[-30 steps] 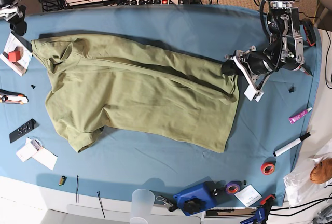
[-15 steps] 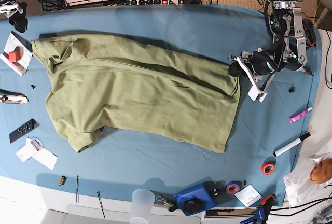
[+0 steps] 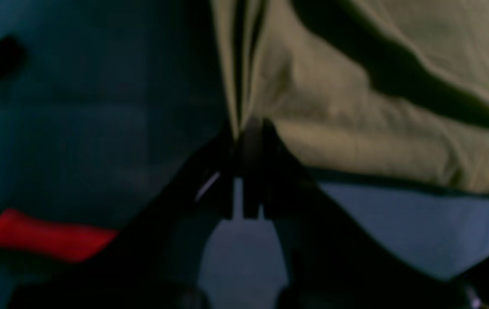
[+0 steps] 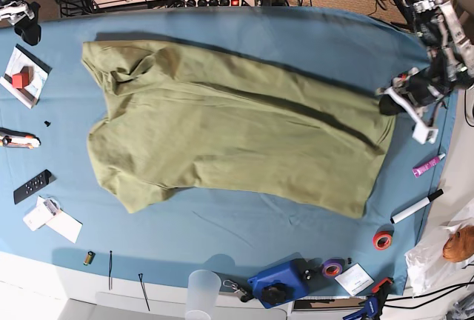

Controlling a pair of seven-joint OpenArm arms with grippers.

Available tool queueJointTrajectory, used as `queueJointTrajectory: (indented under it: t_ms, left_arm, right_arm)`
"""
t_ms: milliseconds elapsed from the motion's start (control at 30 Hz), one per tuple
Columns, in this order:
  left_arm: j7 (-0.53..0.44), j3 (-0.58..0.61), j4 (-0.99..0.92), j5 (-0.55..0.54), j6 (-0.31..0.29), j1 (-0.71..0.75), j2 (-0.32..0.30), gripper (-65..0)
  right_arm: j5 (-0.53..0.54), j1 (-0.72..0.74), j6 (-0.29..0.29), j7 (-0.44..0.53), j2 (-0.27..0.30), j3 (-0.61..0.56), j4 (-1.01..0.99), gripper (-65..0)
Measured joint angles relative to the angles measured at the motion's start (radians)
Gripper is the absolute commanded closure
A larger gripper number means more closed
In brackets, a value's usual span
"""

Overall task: Layout the t-shirt on the table in an organized manner, then fold the t-shirt properly
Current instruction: 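Pull the grasped edge outward with the left gripper to flatten the shirt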

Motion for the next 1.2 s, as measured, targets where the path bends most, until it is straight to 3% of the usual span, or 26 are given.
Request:
queueJointTrajectory:
  t_ms: [100,200,367,967,1200]
  left_arm:
    - [-0.004,-0.044,0.002,-0.048,-0.003,0.043,-0.013,0.0]
    - [0.0,-0.051,0.001,-0.04,-0.005,0.098,-0.028,0.0]
    - [-0.001,-0.051,0.001,-0.085,-0.014,0.134,-0.026,0.0]
    - [-0.008,-0.058,0.007,-0.116,-0.018,0.219,-0.028,0.0]
    - [0.053,-0.196,0.004,-0.102,-0.022,0.226,-0.026,0.0]
  right_arm:
    - [0.0,-0.001,0.0,0.001,0.0,-0.017,0.0,-28.8]
    - [0.024,-0.029,0.0,0.003,-0.008,-0.111,0.0,-28.8]
    - [0.088,-0.026,0.0,-0.002,-0.077,-0.228,0.0,-28.8]
    - [0.043,-0.003,0.0,0.0,-0.088,-0.236,0.0,-28.8]
    - [0.001,-0.003,0.0,0.021,-0.087,-0.236,0.0,-28.8]
